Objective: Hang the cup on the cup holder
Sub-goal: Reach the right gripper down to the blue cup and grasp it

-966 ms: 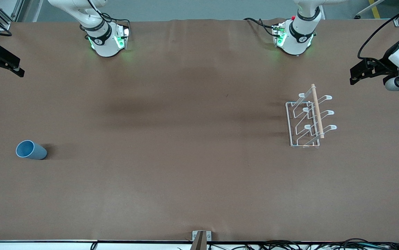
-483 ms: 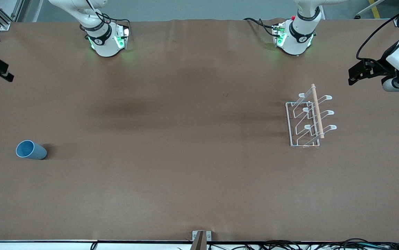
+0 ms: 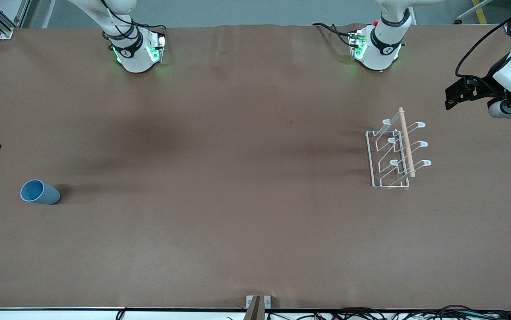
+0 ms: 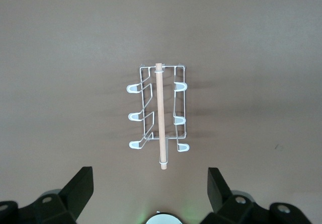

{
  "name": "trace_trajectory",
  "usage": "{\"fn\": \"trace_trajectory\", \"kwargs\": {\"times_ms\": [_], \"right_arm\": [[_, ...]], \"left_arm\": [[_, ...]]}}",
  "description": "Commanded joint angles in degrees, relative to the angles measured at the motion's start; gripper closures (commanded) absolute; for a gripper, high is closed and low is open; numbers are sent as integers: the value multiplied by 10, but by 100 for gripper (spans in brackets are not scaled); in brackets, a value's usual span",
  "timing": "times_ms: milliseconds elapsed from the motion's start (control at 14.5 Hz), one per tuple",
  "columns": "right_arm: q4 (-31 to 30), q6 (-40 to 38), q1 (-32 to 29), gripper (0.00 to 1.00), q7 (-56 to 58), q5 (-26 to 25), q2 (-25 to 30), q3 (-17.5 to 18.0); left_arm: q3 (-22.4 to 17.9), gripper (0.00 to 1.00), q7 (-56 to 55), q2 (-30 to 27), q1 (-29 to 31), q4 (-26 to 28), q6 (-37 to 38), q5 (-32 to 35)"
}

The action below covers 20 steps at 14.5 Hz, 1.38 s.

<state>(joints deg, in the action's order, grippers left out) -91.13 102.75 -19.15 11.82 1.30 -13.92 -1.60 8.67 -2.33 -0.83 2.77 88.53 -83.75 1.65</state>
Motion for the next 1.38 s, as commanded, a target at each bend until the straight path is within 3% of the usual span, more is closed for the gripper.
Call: {"fn": "trace_trajectory", "kwargs": {"times_ms": [0,207,483,1103,1310], "right_arm": [[12,42,-31,0,27,6,-64,9],[-5,102,-41,0,29,1,-117,8],[-60,199,-48,1,29,0,-145,8],[-59,239,-50,6,31,-14,-189,8],[-55,247,-48,16,38,-14,-199,8]], "left_arm": [[1,0,2,6,-2,-14,9,-2],[1,0,2,7,-1,-14,9,-2],[1,0,2,7,0,-14,9,-2],[1,0,3,7,1,-14,9,-2],[1,0,3,11,2,-14,9,-2]]}}
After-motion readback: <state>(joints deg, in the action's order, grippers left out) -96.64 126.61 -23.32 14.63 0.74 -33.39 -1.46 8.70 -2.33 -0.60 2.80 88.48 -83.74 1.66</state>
